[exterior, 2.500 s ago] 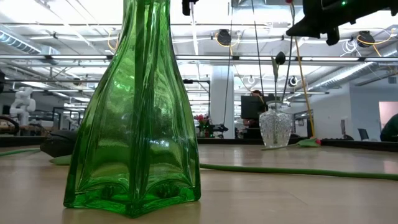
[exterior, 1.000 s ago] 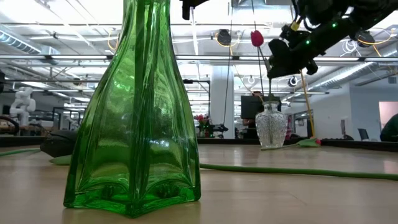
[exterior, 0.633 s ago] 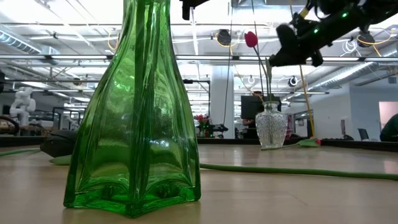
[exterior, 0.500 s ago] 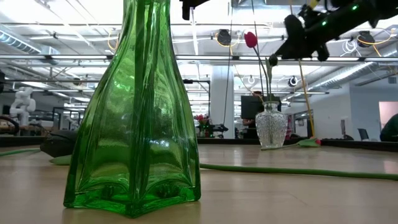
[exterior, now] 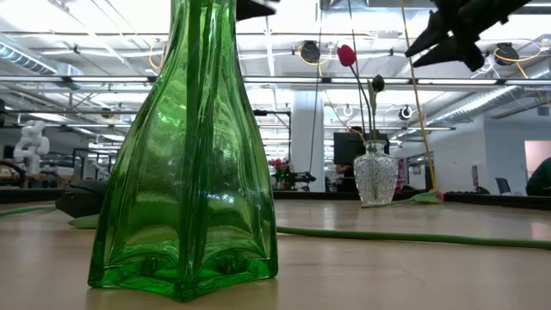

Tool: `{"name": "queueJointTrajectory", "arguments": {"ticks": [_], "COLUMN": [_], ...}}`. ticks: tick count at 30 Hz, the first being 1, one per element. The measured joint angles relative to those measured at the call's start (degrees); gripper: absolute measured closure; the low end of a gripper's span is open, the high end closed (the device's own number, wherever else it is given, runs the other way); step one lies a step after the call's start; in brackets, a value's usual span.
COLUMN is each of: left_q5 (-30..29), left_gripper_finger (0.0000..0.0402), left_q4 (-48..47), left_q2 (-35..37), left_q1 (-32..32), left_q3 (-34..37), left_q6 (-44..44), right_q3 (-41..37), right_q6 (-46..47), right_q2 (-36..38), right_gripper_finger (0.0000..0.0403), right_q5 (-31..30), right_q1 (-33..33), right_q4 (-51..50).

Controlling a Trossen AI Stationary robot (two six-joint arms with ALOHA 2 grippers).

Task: Sort flowers into vase by color
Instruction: Put the red flower into the transparent vase

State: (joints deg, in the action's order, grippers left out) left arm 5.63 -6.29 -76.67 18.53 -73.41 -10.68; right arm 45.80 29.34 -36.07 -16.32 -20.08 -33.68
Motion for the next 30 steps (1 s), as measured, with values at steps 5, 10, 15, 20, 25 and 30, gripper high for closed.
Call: {"name": "queueJointTrajectory", "arguments": {"ticks": [5, 10, 15, 20, 25, 30], "left_q5": [-15.12, -23.86, -24.85, -24.86, -24.87, -24.78], "left_gripper_finger": [0.0263, 0.0263, 0.0263, 0.0263, 0.0263, 0.0263], "left_q4": [-14.03, -26.41, -35.32, -38.87, -39.22, -40.67], "left_q2": [4.57, 7.65, 7.89, 7.46, 7.52, 7.52], "left_q1": [0.59, 0.59, 0.59, 0.2, -0.29, -0.29], "left_q3": [0.0, 0.0, 0.0, 0.0, 0.0, 0.0], "left_q6": [-5.57, -12.27, -19.21, -21.92, -22.01, -19.62], "right_q3": [3.7, 3.79, 3.78, 3.76, 3.76, 3.76], "right_q6": [11.93, 22.84, 29.01, 33.74, 36.14, 39.74], "right_q2": [-2.71, -6.02, -10.35, -13.84, -17.25, -21.44], "right_gripper_finger": [0.0271, 0.0278, 0.028, 0.028, 0.028, 0.028], "right_q5": [0.38, 4.01, 6.87, 7.61, 5.09, 0.31], "right_q1": [-0.01, -0.02, -0.07, -0.07, -0.09, -0.19], "right_q4": [-13.5, -24.6, -34.5, -39.15, -38.95, -37.56]}}
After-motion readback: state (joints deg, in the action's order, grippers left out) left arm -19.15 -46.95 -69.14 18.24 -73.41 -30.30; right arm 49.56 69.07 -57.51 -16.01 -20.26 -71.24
